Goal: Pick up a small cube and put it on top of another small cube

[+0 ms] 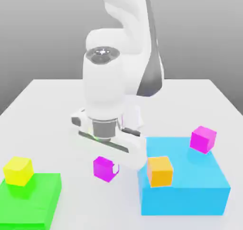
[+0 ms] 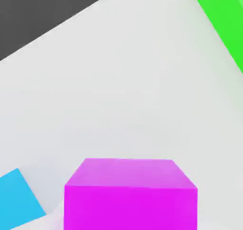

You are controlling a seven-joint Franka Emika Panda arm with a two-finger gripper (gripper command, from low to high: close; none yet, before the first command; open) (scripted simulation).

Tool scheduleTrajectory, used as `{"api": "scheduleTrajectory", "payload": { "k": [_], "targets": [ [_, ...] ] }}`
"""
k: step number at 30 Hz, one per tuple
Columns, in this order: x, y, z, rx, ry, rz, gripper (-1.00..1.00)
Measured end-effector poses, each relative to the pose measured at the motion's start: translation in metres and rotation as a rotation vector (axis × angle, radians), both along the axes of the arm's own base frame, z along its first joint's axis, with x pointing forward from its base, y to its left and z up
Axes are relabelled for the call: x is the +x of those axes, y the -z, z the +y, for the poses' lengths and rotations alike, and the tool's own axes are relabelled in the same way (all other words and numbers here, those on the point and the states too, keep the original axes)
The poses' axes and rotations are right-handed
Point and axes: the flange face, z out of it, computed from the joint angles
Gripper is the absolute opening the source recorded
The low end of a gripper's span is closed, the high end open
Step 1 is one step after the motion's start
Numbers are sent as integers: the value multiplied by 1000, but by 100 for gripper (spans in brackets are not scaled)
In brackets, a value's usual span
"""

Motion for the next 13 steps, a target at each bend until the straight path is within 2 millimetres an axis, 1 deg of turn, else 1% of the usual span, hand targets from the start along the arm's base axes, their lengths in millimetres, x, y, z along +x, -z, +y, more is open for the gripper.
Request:
{"api": "scheduleTrajectory", "payload": {
  "k": [2,4,5,6,7,9,10,13],
  "targets": [
    [5,-27,26,0,-10,1,-100],
    [6,-56,57,-2,-30,1,-100],
    [5,-64,71,-3,-40,2,-100],
    [5,-62,78,-5,-45,2,-100],
    [5,-53,81,-6,-47,2,-100],
    [5,-28,83,-7,-50,2,-100],
    [4,-18,84,-7,-50,2,100],
    [4,-18,84,-6,-50,2,100]
  ]
}}
